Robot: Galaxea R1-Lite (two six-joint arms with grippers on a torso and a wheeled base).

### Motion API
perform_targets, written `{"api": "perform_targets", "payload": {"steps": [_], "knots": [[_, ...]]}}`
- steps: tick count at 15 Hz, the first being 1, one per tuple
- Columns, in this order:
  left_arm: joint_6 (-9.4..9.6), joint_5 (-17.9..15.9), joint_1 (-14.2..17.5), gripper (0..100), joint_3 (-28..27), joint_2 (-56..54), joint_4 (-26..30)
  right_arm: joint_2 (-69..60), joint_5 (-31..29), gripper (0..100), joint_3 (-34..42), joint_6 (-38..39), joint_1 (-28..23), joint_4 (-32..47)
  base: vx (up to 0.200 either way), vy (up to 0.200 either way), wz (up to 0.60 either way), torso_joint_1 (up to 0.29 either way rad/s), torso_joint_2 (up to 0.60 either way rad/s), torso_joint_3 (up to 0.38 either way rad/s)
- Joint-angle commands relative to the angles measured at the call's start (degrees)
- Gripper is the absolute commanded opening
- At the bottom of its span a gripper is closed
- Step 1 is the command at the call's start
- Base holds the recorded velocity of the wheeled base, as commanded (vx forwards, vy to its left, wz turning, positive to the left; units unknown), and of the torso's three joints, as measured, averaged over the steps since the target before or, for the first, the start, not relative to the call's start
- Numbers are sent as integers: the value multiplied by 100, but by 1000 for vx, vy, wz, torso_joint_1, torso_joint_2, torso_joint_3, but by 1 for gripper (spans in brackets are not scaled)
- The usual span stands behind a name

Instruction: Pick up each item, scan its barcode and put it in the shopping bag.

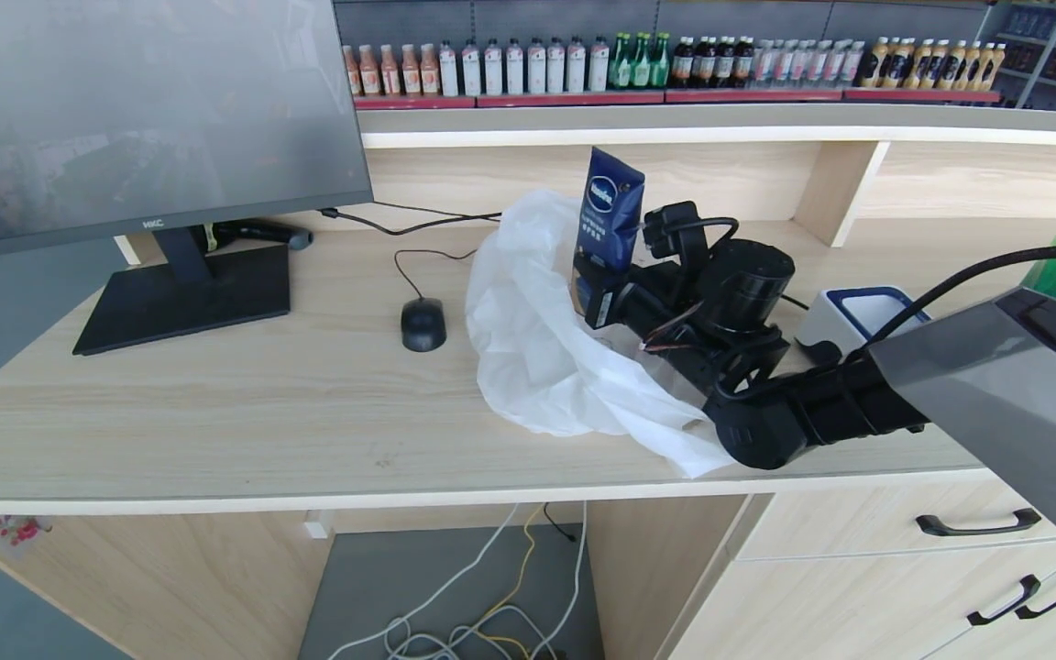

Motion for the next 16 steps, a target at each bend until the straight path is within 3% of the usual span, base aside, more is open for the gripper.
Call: {"api": "perform_targets", "payload": {"steps": [1,16], "knots": [[0,0,5,100,0,-2,0,8,2,0,9,-4,24,9,0,0,0,0,0,0],[0,0,-4,100,0,-2,0,175,-59,0,9,-101,173,1,0,0,0,0,0,0]]}}
